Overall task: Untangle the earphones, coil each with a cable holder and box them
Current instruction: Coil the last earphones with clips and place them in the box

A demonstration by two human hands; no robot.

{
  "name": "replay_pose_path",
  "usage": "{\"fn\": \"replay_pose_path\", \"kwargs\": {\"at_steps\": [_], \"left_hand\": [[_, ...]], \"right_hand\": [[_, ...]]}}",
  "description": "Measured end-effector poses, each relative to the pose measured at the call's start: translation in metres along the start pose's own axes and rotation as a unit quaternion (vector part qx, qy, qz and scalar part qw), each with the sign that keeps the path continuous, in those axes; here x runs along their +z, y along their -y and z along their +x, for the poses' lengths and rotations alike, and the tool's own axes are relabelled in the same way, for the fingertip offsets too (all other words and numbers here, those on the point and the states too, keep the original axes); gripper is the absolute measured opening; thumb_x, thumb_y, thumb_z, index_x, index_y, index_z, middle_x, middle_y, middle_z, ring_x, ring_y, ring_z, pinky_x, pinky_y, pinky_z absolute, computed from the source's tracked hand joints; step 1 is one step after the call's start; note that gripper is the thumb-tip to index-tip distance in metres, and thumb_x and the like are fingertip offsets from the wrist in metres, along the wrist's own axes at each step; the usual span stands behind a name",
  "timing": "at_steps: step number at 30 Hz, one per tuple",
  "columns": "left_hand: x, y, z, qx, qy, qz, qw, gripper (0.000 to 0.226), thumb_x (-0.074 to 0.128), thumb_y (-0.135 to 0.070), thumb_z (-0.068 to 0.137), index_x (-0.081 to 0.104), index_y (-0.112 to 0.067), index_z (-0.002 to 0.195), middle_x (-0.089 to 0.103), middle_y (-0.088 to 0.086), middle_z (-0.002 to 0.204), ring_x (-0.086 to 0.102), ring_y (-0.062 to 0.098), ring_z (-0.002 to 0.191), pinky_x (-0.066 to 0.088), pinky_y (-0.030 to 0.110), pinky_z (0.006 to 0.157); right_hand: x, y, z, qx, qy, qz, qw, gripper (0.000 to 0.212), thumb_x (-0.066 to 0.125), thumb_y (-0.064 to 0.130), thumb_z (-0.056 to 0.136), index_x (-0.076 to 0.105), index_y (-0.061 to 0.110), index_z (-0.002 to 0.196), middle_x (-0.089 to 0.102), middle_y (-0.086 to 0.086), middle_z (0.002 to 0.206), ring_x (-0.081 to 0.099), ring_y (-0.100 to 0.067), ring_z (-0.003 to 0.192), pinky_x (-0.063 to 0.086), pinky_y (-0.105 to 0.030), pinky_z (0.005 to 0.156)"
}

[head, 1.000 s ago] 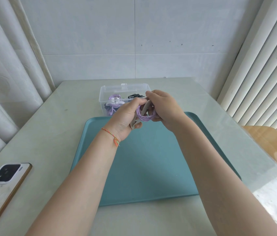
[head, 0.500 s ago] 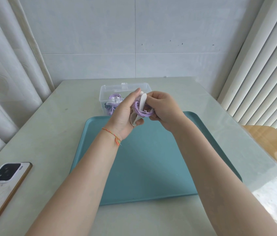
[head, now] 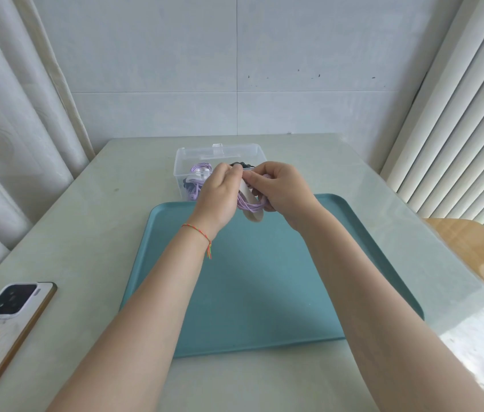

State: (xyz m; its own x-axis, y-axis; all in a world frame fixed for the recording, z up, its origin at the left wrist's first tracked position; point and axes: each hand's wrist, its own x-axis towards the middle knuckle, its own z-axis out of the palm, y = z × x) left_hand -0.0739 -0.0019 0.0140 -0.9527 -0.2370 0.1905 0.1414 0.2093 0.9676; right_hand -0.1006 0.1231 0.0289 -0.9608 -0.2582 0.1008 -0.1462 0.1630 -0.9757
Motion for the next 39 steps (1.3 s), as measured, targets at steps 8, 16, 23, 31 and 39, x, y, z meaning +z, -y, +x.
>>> {"fn": "replay_pose_path", "kwargs": {"at_steps": [8,16,23,31,39], "left_hand": [[-0.003,0.006,0.004,-0.015,0.034,0.085,0.996,0.036,0.041,-0.040,0.100,0.048,-0.006,0.089,0.050,0.003,0.074,0.048,0.018,0.063,0.044,0.029,0.059],[-0.019,0.004,0.004,-0.085,0.184,-0.144,0.969,0.034,0.069,-0.028,0.080,0.056,-0.003,0.100,0.065,0.009,0.085,0.060,0.022,0.078,0.052,0.026,0.072],[-0.014,0.008,0.006,-0.101,0.060,-0.207,0.971,0.013,0.067,-0.002,0.085,0.069,0.001,0.098,0.072,0.009,0.083,0.069,0.019,0.074,0.057,0.028,0.072],[-0.008,0.002,0.005,-0.087,-0.044,-0.309,0.946,0.010,0.065,0.001,0.087,0.064,-0.007,0.082,0.066,0.013,0.091,0.067,0.024,0.079,0.058,0.033,0.082],[-0.009,-0.002,0.002,-0.132,-0.060,-0.264,0.954,0.007,0.072,-0.009,0.083,0.070,-0.016,0.082,0.069,-0.001,0.076,0.068,0.017,0.070,0.057,0.027,0.073]], "right_hand": [[0.002,-0.002,-0.001,0.011,0.014,-0.031,0.999,0.021,0.066,0.025,0.089,0.064,0.008,0.078,0.056,-0.001,0.061,0.045,-0.020,0.060,0.042,-0.033,0.060],[-0.016,0.000,-0.001,-0.013,0.036,-0.055,0.998,0.015,0.067,0.024,0.089,0.065,0.012,0.080,0.056,0.000,0.065,0.046,-0.012,0.052,0.044,-0.025,0.055],[-0.026,0.000,0.000,-0.021,0.035,-0.068,0.997,0.025,0.075,0.020,0.081,0.063,0.014,0.102,0.057,-0.001,0.072,0.048,-0.010,0.054,0.042,-0.020,0.053],[-0.004,-0.007,0.006,0.013,-0.094,-0.141,0.985,0.023,0.059,0.017,0.082,0.057,0.013,0.105,0.061,0.002,0.081,0.055,-0.020,0.065,0.043,-0.026,0.052],[-0.001,-0.011,0.007,0.003,-0.163,-0.046,0.986,0.016,0.056,0.012,0.082,0.062,0.011,0.097,0.073,-0.005,0.080,0.072,-0.025,0.076,0.056,-0.040,0.071]]}}
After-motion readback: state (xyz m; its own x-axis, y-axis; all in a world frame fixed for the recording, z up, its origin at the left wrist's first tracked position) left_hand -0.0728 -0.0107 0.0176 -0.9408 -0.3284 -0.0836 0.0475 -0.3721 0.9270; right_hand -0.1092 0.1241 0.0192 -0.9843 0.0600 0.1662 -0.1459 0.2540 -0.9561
